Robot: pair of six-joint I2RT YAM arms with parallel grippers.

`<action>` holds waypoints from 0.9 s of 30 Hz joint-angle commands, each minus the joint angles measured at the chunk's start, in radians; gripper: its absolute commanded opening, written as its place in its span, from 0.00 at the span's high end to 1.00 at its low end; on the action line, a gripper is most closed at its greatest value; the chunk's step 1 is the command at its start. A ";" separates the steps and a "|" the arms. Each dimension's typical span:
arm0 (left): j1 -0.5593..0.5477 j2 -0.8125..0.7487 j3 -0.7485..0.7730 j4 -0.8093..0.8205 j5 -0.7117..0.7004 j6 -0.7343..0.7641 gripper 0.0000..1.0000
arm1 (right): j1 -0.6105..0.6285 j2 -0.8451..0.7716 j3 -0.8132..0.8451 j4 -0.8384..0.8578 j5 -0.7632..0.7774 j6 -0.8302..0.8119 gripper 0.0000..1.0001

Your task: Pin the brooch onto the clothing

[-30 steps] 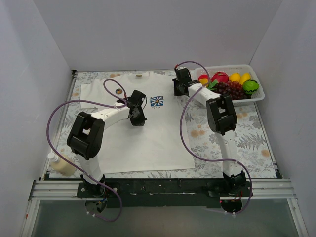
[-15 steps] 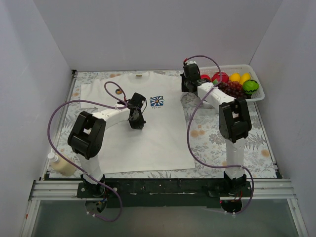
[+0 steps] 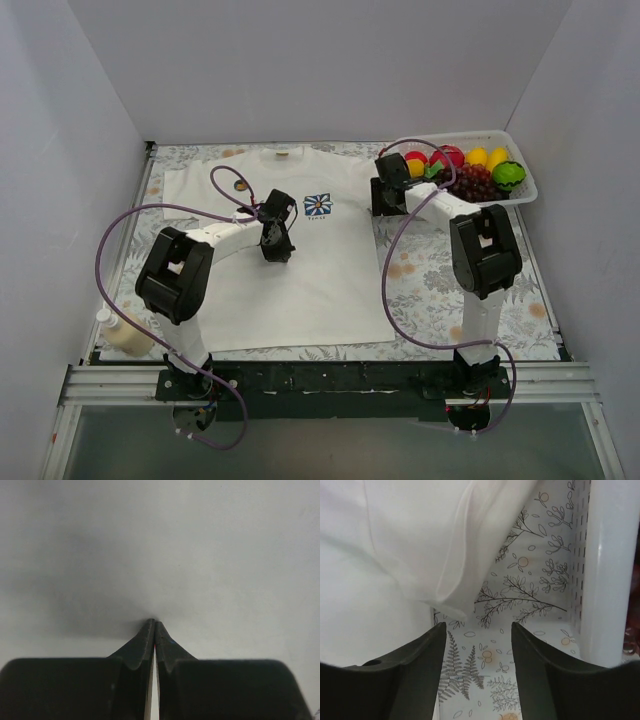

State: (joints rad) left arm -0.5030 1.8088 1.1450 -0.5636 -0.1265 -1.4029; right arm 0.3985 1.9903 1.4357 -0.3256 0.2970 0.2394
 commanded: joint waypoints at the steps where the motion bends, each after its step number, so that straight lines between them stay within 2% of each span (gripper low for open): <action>1: 0.004 0.000 -0.042 -0.085 -0.076 0.025 1.00 | -0.004 -0.134 -0.035 0.016 0.014 -0.006 0.27; 3: 0.004 -0.003 -0.034 -0.084 -0.074 0.030 1.00 | -0.004 -0.171 -0.063 0.046 0.001 -0.011 0.20; 6: 0.003 -0.014 -0.021 -0.076 -0.059 0.038 1.00 | -0.004 -0.220 -0.074 0.114 -0.054 -0.026 0.19; 11: -0.023 -0.074 0.024 -0.056 -0.025 0.058 1.00 | -0.003 -0.177 -0.017 0.132 -0.165 -0.029 0.27; 12: -0.032 -0.080 0.030 -0.058 -0.022 0.059 1.00 | -0.001 -0.165 -0.005 0.129 -0.192 -0.029 0.30; 13: -0.052 -0.088 0.041 -0.058 -0.018 0.058 1.00 | 0.002 -0.147 0.003 0.126 -0.241 -0.031 0.46; 15: -0.072 -0.108 0.041 -0.058 -0.006 0.045 1.00 | 0.022 -0.140 -0.001 0.117 -0.263 -0.035 0.51; 16: -0.092 -0.114 0.038 -0.049 0.011 0.041 1.00 | 0.032 -0.145 -0.009 0.118 -0.275 -0.046 0.61; 18: -0.112 -0.124 0.019 -0.036 0.019 0.028 1.00 | 0.068 -0.163 -0.056 0.123 -0.280 -0.054 0.72; 19: -0.127 -0.124 0.013 -0.029 0.025 0.022 1.00 | 0.082 -0.169 -0.076 0.122 -0.280 -0.063 0.83; 22: -0.150 -0.105 -0.016 -0.019 0.036 0.001 1.00 | 0.125 -0.180 -0.139 0.091 -0.274 -0.069 0.99; 27: -0.161 -0.092 -0.096 -0.016 0.054 -0.044 1.00 | 0.158 -0.202 -0.280 0.066 -0.279 -0.043 0.99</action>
State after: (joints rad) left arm -0.6628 1.7454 1.1118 -0.5739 -0.0898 -1.3987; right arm 0.5468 1.8397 1.2449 -0.2348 0.0360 0.1867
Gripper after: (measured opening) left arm 0.008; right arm 0.022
